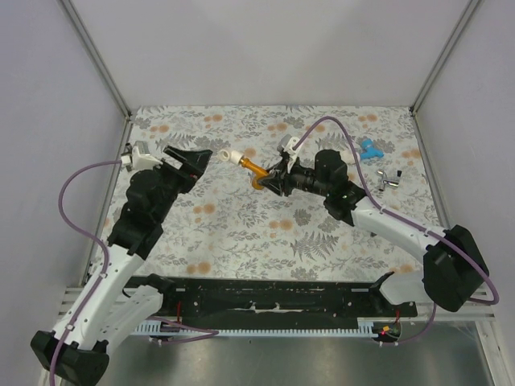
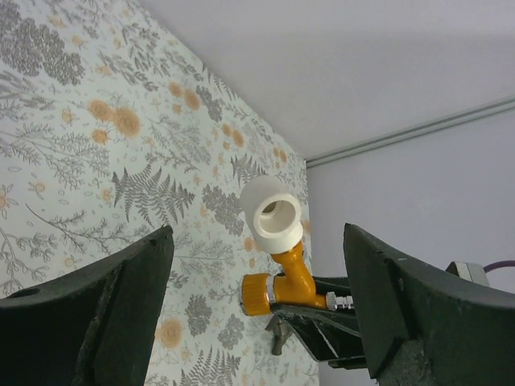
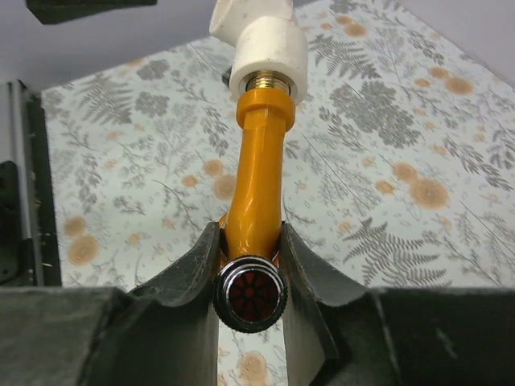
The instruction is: Install the water faucets
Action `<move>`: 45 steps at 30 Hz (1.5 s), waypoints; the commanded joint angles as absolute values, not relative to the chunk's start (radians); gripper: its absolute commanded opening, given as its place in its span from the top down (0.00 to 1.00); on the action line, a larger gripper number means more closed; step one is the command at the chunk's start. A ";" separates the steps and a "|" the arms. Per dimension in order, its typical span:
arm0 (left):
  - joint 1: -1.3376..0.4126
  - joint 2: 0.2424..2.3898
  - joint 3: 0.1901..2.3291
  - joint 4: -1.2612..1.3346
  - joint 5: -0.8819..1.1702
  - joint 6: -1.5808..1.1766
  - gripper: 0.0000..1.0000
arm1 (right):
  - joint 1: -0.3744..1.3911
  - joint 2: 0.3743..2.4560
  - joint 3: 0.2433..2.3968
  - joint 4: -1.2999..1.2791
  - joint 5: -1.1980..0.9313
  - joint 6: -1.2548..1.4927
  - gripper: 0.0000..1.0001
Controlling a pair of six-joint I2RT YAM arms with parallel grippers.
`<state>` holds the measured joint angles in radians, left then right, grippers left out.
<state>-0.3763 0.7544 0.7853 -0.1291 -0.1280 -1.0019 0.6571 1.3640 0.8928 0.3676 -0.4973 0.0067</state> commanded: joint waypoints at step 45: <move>-0.388 1.031 0.479 1.248 0.058 -1.129 0.98 | 0.574 1.529 1.031 0.767 -0.686 1.091 0.74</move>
